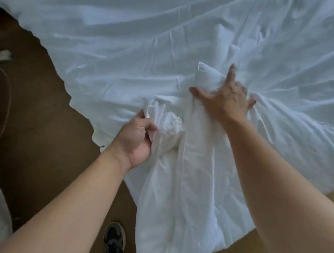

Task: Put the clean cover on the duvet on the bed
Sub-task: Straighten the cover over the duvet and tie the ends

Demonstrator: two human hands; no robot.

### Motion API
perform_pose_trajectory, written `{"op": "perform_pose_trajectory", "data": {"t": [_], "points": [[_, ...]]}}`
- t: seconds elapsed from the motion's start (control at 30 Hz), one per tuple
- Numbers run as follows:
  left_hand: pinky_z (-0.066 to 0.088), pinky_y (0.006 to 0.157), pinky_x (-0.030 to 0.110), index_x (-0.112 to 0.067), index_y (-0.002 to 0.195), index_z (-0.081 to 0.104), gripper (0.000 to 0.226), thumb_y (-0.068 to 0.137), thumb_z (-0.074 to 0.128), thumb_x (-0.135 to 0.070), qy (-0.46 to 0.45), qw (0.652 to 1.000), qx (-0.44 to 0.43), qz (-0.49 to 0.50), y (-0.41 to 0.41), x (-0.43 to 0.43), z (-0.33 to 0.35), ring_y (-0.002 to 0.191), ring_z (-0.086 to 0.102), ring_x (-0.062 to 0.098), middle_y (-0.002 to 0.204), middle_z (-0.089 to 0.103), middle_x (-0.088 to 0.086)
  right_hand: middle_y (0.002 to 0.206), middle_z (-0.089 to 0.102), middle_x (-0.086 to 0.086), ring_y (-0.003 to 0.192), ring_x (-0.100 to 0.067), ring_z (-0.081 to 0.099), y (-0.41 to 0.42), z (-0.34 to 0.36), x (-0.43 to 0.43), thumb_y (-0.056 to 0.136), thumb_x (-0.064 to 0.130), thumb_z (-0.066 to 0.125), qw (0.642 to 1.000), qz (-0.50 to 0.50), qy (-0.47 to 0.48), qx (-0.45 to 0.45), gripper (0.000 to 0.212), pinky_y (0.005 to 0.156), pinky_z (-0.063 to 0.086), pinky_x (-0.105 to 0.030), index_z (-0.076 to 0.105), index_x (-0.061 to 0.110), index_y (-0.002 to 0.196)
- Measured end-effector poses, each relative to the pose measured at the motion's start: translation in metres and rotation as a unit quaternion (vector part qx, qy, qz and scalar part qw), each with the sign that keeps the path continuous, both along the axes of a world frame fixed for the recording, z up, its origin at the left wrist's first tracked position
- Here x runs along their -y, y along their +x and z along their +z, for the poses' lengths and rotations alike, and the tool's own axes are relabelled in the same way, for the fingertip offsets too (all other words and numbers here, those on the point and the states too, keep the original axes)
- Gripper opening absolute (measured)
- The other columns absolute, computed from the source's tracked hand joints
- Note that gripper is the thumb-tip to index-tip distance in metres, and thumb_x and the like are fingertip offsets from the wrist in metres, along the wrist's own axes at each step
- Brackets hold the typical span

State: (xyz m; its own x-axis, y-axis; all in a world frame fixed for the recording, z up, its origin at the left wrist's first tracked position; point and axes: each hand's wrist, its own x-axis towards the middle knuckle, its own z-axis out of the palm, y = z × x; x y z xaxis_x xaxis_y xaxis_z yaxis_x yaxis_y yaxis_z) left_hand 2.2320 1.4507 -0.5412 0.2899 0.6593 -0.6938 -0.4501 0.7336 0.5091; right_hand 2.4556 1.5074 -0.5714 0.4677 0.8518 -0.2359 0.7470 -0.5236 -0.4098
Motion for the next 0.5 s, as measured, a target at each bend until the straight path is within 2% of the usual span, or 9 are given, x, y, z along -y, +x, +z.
{"op": "perform_pose_trajectory", "data": {"t": [0.03,0.07,0.1,0.13,0.17,0.23,0.3,0.4,0.5], "points": [[0.059,0.09,0.052,-0.011,0.133,0.061,0.061,0.087,0.032,0.016,0.023,1.0,-0.006,-0.008,-0.004,0.002,0.002,0.111,0.069,0.04,0.124,0.068,0.025,0.152,0.046,-0.013,0.143,-0.034,0.039,0.006,0.002,-0.002,0.064,0.09,0.059,1.0,0.006,-0.022,-0.02,0.127,0.116,0.02,-0.06,0.012,0.022,0.16],[0.057,0.094,0.052,-0.015,0.131,0.063,0.062,0.087,0.035,0.018,0.044,0.999,-0.011,-0.016,-0.008,0.003,0.002,0.113,0.068,0.039,0.125,0.068,0.023,0.146,0.054,-0.012,0.137,-0.033,0.048,0.013,0.005,-0.004,0.066,0.086,0.063,0.998,0.015,-0.031,-0.051,0.12,0.114,0.029,-0.055,0.025,0.019,0.158],[0.057,0.095,0.051,-0.017,0.131,0.065,0.06,0.089,0.039,0.018,0.059,0.998,-0.021,-0.022,-0.013,0.006,0.003,0.114,0.068,0.038,0.127,0.068,0.021,0.136,0.062,-0.011,0.127,-0.031,0.057,0.018,0.01,-0.004,0.069,0.08,0.068,0.995,0.028,-0.019,-0.09,0.103,0.108,0.041,-0.048,0.045,0.019,0.149],[0.058,0.094,0.048,-0.02,0.131,0.065,0.058,0.091,0.045,0.017,0.074,0.996,-0.046,-0.025,-0.016,0.008,0.005,0.113,0.068,0.036,0.127,0.068,0.018,0.118,0.071,-0.008,0.111,-0.027,0.067,0.023,0.017,-0.002,0.072,0.072,0.074,0.99,0.041,0.011,-0.136,0.078,0.095,0.051,-0.041,0.064,0.021,0.13],[0.06,0.091,0.045,-0.023,0.134,0.064,0.057,0.092,0.052,0.014,0.089,0.992,-0.087,-0.03,-0.018,0.011,0.005,0.113,0.069,0.033,0.127,0.069,0.014,0.099,0.075,-0.005,0.093,-0.023,0.072,0.026,0.025,0.003,0.074,0.062,0.078,0.981,0.05,0.048,-0.182,0.056,0.08,0.056,-0.038,0.074,0.02,0.111],[0.057,0.095,0.041,-0.029,0.146,0.052,0.067,0.091,0.068,0.005,0.11,0.975,-0.183,-0.052,-0.021,0.016,0.004,0.123,0.063,0.024,0.137,0.064,0.003,0.078,0.074,-0.002,0.069,-0.016,0.071,0.03,0.041,0.018,0.078,0.048,0.082,0.955,0.051,0.095,-0.276,0.032,0.062,0.056,-0.034,0.078,0.019,0.091],[0.057,0.097,0.046,-0.023,0.15,0.046,0.078,0.083,0.08,-0.001,0.074,0.966,-0.239,-0.061,-0.021,0.018,0.006,0.125,0.061,0.023,0.141,0.059,0.004,0.077,0.074,-0.005,0.066,-0.017,0.071,0.031,0.057,0.036,0.081,0.04,0.082,0.925,0.063,0.077,-0.366,0.024,0.06,0.057,-0.034,0.078,0.018,0.089],[0.062,0.073,0.044,-0.005,0.128,0.059,0.045,0.087,0.077,-0.006,-0.009,0.977,-0.211,-0.025,-0.023,0.014,0.011,0.098,0.073,0.03,0.114,0.072,0.016,0.081,0.072,0.001,0.073,-0.015,0.069,0.023,0.067,0.064,0.087,0.036,0.076,0.88,0.116,0.002,-0.46,0.016,0.063,0.055,-0.027,0.074,0.021,0.094],[0.062,0.07,0.042,-0.006,0.111,0.065,0.018,0.095,0.069,-0.012,-0.019,0.987,-0.159,0.003,-0.027,0.007,0.015,0.081,0.073,0.026,0.094,0.073,0.012,0.081,0.068,0.004,0.077,-0.014,0.065,0.003,0.067,0.087,0.085,0.043,0.069,0.878,0.111,-0.043,-0.463,0.025,0.065,0.051,-0.026,0.067,0.02,0.096]]}}
